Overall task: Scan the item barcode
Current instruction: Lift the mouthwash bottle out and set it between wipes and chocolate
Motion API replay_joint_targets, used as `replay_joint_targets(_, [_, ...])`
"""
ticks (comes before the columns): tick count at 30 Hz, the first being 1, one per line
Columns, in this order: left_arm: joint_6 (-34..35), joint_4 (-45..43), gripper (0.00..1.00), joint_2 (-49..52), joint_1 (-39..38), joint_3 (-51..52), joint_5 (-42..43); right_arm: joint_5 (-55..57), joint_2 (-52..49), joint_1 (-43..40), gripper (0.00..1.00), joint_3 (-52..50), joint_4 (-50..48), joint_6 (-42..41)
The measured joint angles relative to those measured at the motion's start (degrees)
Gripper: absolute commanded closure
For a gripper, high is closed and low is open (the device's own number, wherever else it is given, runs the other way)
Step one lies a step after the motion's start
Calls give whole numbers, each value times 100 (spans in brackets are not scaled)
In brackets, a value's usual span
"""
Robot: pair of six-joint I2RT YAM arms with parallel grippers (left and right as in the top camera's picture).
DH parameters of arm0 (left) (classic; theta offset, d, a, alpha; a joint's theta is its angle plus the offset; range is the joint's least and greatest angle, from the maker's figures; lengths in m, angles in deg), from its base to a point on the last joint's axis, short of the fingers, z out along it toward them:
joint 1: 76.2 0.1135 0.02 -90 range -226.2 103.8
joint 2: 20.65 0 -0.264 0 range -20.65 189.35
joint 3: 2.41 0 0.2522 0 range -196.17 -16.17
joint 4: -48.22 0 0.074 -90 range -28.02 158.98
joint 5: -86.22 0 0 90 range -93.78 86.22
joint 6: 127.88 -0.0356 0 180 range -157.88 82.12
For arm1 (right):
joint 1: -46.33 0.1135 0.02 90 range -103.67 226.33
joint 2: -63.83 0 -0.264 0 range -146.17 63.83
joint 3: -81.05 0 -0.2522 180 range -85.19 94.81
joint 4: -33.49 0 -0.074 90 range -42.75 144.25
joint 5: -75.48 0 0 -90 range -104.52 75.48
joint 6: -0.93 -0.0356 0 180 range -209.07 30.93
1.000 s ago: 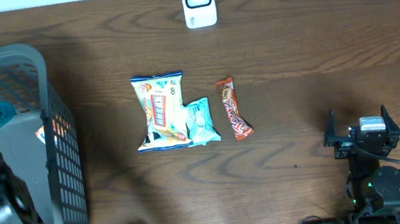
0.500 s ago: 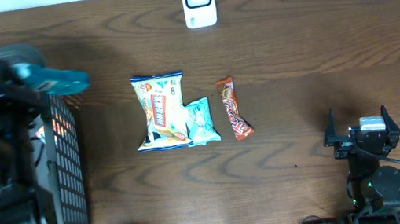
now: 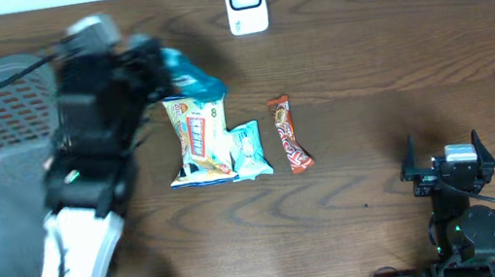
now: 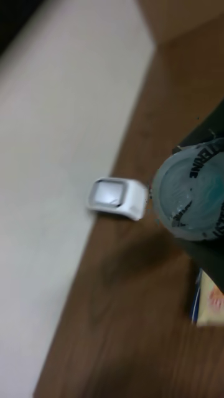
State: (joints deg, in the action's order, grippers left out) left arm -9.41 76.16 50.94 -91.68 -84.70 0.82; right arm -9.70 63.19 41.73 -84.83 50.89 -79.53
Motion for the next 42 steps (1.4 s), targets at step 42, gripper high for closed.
replay_joint_targets(42, [-1508,-203,57,2625,-2229,-50,-1547,0,2,0,1,0,0,0])
